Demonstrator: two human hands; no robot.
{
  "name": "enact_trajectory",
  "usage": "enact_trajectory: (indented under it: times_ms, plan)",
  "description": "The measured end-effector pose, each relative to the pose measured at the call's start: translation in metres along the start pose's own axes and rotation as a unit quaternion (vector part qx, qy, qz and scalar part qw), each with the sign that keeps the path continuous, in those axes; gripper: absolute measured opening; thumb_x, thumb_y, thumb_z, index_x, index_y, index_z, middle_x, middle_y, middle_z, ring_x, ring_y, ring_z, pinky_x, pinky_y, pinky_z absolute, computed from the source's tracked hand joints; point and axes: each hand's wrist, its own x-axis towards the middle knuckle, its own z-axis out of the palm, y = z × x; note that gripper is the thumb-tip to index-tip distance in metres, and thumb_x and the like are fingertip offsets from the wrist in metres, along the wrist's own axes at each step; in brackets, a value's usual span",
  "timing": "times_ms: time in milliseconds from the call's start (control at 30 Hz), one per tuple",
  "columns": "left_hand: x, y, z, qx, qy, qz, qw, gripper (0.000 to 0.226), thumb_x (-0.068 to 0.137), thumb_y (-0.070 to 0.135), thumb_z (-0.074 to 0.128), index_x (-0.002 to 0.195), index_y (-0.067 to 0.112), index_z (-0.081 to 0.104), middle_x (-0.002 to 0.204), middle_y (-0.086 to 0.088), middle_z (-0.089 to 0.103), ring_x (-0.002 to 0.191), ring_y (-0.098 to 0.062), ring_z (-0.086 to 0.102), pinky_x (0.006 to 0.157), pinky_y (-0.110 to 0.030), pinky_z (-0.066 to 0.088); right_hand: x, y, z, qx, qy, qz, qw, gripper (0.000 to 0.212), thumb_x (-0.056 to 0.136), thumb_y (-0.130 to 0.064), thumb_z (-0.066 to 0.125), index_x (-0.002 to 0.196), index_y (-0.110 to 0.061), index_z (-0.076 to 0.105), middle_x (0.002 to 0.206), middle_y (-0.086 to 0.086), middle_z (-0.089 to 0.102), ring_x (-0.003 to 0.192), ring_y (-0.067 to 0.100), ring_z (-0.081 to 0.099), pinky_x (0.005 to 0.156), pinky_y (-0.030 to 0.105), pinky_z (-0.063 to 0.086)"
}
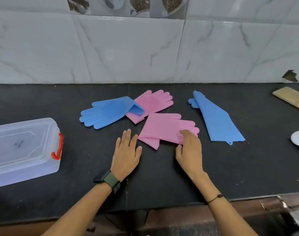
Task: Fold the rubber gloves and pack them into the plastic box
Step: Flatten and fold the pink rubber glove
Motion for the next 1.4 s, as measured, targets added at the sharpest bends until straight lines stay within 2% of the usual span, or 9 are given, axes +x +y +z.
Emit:
enact_trajectory:
  times_ms: [167,300,500,700,800,933,1100,1267,1400]
  plan:
    - [0.014,0.006,-0.001,0.030,0.005,0.110,0.994,0.041,0.099,0.025,0.034,0.137,0.015,0.042,0.158,-0.009,0.016,0.146,-0.022,0.010,0.118,-0.031,0.002,0.005,0.020,-0.005,-0.028,-0.046,0.016,0.998,0.053,0.079,-0.005,0.055,0.131,-0.007,0.049,0.140,0.014,0.045,0.131,0.030,0.039,0.112,0.042,0.032]
    - [0.040,0.024,0.001,0.010,-0.023,0.138,0.990,0.047,0.098,0.022,0.037,0.144,0.015,0.031,0.156,-0.008,0.023,0.144,-0.022,0.018,0.117,-0.031,0.011,0.016,0.031,-0.003,-0.049,-0.066,-0.008,0.997,0.041,0.089,-0.014,0.053,0.129,-0.009,0.053,0.140,0.013,0.048,0.134,0.031,0.037,0.111,0.043,0.033]
    - [0.073,0.052,0.010,0.017,-0.093,0.103,0.990,0.070,0.092,0.035,0.049,0.147,0.011,0.014,0.156,-0.016,0.017,0.144,-0.029,0.017,0.117,-0.041,0.017,0.036,0.030,-0.007,0.006,-0.020,-0.005,1.000,0.018,0.092,-0.006,0.047,0.103,-0.004,0.061,0.102,0.013,0.065,0.093,0.025,0.055,0.076,0.032,0.042]
    - [0.059,0.061,0.002,-0.134,-0.089,0.082,0.984,0.045,0.096,0.013,0.039,0.141,0.019,0.037,0.139,-0.009,0.051,0.120,-0.022,0.051,0.101,-0.030,0.038,0.049,0.010,-0.049,0.098,0.079,-0.040,0.991,0.015,0.094,-0.009,0.046,0.094,-0.007,0.061,0.084,0.007,0.061,0.074,0.019,0.053,0.064,0.025,0.037]
    - [0.038,0.067,-0.016,-0.345,-0.182,0.019,0.921,0.033,0.097,0.017,0.041,0.124,0.029,0.056,0.120,0.003,0.063,0.104,-0.010,0.055,0.079,-0.018,0.043,0.057,-0.004,-0.080,0.027,0.165,-0.145,0.975,0.017,0.088,-0.006,0.050,0.090,-0.002,0.067,0.082,0.013,0.067,0.074,0.031,0.060,0.070,0.042,0.045]
    - [-0.004,0.063,-0.037,-0.545,-0.276,-0.017,0.792,0.025,0.095,0.028,0.046,0.102,0.038,0.068,0.108,0.007,0.072,0.103,-0.012,0.066,0.090,-0.032,0.050,0.070,-0.036,-0.113,-0.085,0.186,-0.307,0.929,0.028,0.082,-0.004,0.043,0.088,-0.005,0.070,0.072,0.012,0.064,0.056,0.030,0.055,0.061,0.036,0.044]
    - [-0.038,0.047,-0.028,-0.686,-0.297,-0.109,0.655,0.032,0.084,0.026,0.059,0.114,0.015,0.066,0.115,-0.011,0.069,0.105,-0.028,0.066,0.083,-0.037,0.056,0.105,-0.080,-0.104,-0.233,0.000,-0.433,0.871,0.018,0.078,-0.001,0.052,0.085,-0.009,0.066,0.065,0.008,0.056,0.056,0.025,0.053,0.060,0.034,0.041]
    - [-0.047,0.029,-0.018,-0.694,-0.263,-0.227,0.630,0.030,0.088,0.007,0.053,0.117,0.001,0.061,0.106,-0.017,0.072,0.093,-0.031,0.070,0.072,-0.039,0.058,0.128,-0.111,-0.013,-0.308,-0.226,-0.421,0.823,0.021,0.092,-0.007,0.042,0.103,-0.012,0.059,0.079,0.004,0.047,0.074,0.023,0.046,0.076,0.035,0.033]
    - [-0.048,0.017,-0.021,-0.681,-0.253,-0.255,0.638,0.030,0.090,-0.003,0.047,0.115,0.004,0.062,0.109,-0.017,0.071,0.099,-0.034,0.068,0.078,-0.042,0.056,0.118,-0.112,0.043,-0.219,-0.214,-0.348,0.886,0.024,0.095,-0.014,0.043,0.115,-0.015,0.056,0.103,0.009,0.061,0.097,0.026,0.053,0.084,0.037,0.038]
